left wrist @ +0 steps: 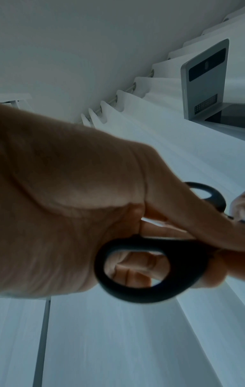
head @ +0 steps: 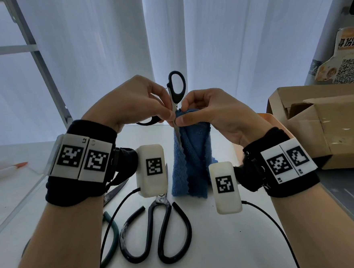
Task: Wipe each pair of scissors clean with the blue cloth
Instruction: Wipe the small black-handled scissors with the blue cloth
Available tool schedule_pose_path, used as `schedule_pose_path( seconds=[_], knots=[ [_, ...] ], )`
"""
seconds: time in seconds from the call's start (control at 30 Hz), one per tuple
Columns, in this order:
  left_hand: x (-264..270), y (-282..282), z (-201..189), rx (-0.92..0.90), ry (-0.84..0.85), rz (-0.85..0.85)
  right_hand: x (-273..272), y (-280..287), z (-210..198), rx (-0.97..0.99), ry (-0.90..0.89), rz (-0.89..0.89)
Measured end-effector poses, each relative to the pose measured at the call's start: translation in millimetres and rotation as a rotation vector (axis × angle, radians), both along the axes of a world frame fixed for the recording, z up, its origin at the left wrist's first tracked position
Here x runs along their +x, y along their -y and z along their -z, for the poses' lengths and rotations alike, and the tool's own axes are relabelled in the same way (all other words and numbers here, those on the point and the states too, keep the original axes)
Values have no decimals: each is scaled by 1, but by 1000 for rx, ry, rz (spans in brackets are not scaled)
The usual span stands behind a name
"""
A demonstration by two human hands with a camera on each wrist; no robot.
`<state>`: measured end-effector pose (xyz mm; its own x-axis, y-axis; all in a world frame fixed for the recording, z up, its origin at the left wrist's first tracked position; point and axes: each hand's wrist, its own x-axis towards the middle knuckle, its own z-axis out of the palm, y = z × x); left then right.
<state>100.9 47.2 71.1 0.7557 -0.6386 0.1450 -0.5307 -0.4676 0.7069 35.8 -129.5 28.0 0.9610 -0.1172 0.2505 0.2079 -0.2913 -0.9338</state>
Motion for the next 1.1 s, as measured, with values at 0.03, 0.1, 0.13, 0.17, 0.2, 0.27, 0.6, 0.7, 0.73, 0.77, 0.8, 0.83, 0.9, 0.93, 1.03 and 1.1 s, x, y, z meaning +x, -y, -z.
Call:
schedule_pose_path(
  seconds=[0.03, 0.1, 0.13, 0.17, 0.2, 0.27, 0.6, 0.7, 0.73, 0.77, 0.8, 0.83, 0.9, 0.93, 1.03, 1.1],
  knots=[
    [0, 0, 0, 3, -1, 6, 0, -1, 0, -3, -4, -2],
    [-1, -1, -1, 11, -11, 16, -2, 1, -3, -20, -28, 1],
    [-1, -2, -1, 14, -16, 19, -2, 3, -4, -23, -40, 23],
    [-1, -3, -1, 16, -17, 19, -3, 7, -5, -16, -45, 65],
    [-1, -4, -2, 14, -16, 14, -4, 11, -6, 3, -44, 120],
    [1, -7, -3, -1, -18, 2, -3, 19, -5, 34, -24, 249],
    [3, -6, -2, 3, -32, -24, -2, 13, -4, 235, 70, 197],
    [4, -6, -2, -15, -23, -60, -7, 10, -8, 151, 22, 38],
    [3, -6, -2, -14, -20, -67, -8, 9, -8, 110, -1, -6],
    [3, -5, -2, -11, -17, -72, -9, 9, -8, 74, -18, -42],
    [3, -5, -2, -8, -16, -77, -10, 8, -7, 49, -26, -66],
    [3, -5, -2, -7, -17, -82, -9, 8, -7, 30, -28, -77],
    [2, -4, -2, -7, -21, -81, -7, 6, -5, 5, -23, -64],
    [1, -3, -2, -6, -22, -75, -6, 5, -4, 4, -19, -53],
    [-1, -2, -3, -1, -22, -50, -1, 0, 0, -23, -10, -32],
    [-1, -2, -3, 5, -22, -45, -1, -2, 0, -35, -2, -33]
  ],
)
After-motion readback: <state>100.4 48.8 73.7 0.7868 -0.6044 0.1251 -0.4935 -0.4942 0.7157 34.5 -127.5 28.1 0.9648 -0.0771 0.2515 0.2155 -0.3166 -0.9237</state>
